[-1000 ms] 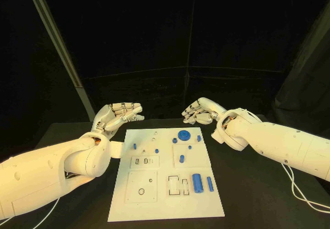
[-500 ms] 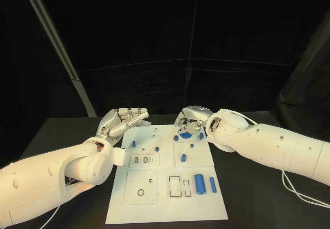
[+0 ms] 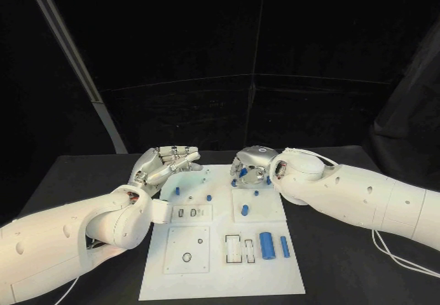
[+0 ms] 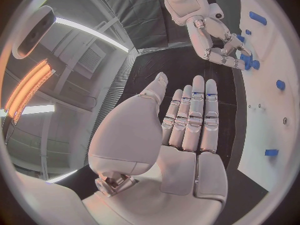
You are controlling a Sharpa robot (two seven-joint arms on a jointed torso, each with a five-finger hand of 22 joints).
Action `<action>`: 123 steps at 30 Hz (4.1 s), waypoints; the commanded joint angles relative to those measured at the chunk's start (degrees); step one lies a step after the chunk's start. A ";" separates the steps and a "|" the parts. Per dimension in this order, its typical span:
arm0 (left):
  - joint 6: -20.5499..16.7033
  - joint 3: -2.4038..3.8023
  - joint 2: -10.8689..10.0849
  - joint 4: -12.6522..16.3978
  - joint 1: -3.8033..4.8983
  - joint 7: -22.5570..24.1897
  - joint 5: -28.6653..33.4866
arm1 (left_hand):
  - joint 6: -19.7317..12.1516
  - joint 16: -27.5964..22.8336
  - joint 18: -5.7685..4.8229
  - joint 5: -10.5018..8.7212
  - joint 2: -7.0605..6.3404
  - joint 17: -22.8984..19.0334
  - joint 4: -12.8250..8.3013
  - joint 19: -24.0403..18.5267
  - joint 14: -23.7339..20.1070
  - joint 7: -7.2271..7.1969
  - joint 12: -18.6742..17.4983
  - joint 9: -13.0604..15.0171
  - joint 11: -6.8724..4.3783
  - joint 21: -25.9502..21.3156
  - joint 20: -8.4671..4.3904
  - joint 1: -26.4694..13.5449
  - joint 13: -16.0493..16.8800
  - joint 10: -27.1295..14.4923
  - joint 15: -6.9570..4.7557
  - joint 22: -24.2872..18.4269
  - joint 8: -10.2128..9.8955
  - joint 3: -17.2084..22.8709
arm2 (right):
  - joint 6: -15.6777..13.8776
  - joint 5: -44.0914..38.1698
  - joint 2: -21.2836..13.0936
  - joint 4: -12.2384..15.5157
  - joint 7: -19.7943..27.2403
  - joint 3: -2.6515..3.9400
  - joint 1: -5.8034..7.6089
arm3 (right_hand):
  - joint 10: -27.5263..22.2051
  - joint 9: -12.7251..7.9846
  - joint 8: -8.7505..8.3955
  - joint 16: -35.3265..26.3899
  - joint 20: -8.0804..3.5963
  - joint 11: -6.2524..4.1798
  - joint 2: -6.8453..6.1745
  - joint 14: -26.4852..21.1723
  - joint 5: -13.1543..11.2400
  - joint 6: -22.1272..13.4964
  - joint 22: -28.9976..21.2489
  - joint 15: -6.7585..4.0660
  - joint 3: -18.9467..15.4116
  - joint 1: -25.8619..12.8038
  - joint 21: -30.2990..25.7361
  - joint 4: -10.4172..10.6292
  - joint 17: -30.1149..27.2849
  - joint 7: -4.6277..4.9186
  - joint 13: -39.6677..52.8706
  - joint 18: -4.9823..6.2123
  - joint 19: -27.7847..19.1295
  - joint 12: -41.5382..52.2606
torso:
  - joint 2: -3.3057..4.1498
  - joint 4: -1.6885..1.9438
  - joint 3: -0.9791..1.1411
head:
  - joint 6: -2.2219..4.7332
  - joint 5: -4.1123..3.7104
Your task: Assemble the parts on the task board
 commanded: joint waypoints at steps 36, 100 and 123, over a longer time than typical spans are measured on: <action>1.87 0.07 -0.90 1.31 0.11 -0.92 -0.43 | 0.17 -0.76 0.67 0.08 0.75 0.17 -0.66 0.29 0.16 0.27 -0.81 -0.16 0.20 -0.33 0.06 -0.30 -0.15 -0.03 0.28 -0.25 -0.59 0.07 | 5.35 -3.16 3.09 -3.36 -0.61 0.02 0.15 | 0.14 -0.05 -0.05 9.03 0.36 -0.06 0.82 0.14 -3.28 0.25 9.13 0.09 7.67 -1.37 8.10 0.50 7.44 -0.24 -0.04 -0.89 1.49 -0.15 | 0.90 0.08 -0.04 | -0.72 0.41; 2.42 0.08 -0.94 -0.34 0.58 -1.25 -0.40 | 0.24 -1.07 0.68 0.08 1.11 0.25 -1.06 0.31 0.17 0.29 -1.15 -0.16 0.22 -0.46 0.09 -0.14 -0.16 -0.01 0.31 -0.37 -0.83 0.18 | -5.02 2.45 16.32 -16.47 -1.25 0.06 1.11 | 4.01 0.23 -0.07 22.51 0.15 -0.53 -1.00 0.86 -4.10 4.01 24.20 -0.16 15.23 -2.08 18.69 3.79 20.13 -0.19 0.05 -3.18 6.88 -0.26 | 1.44 0.43 -0.25 | -0.51 1.56; 2.61 0.09 -0.74 -0.49 0.79 -1.51 -0.40 | 0.24 -1.07 0.68 0.08 1.11 0.25 -1.06 0.31 0.17 0.29 -1.15 -0.16 0.22 -0.46 0.09 -0.14 -0.16 -0.01 0.31 -0.37 -0.83 0.18 | -5.44 1.23 18.90 -19.28 -2.46 0.05 1.11 | 1.72 -0.04 -0.29 21.11 0.65 0.11 -2.67 -0.28 -4.52 1.78 22.06 0.39 16.02 -2.67 17.79 4.89 17.44 0.32 0.00 -2.73 5.05 -0.31 | 1.56 0.38 -0.28 | -0.75 1.69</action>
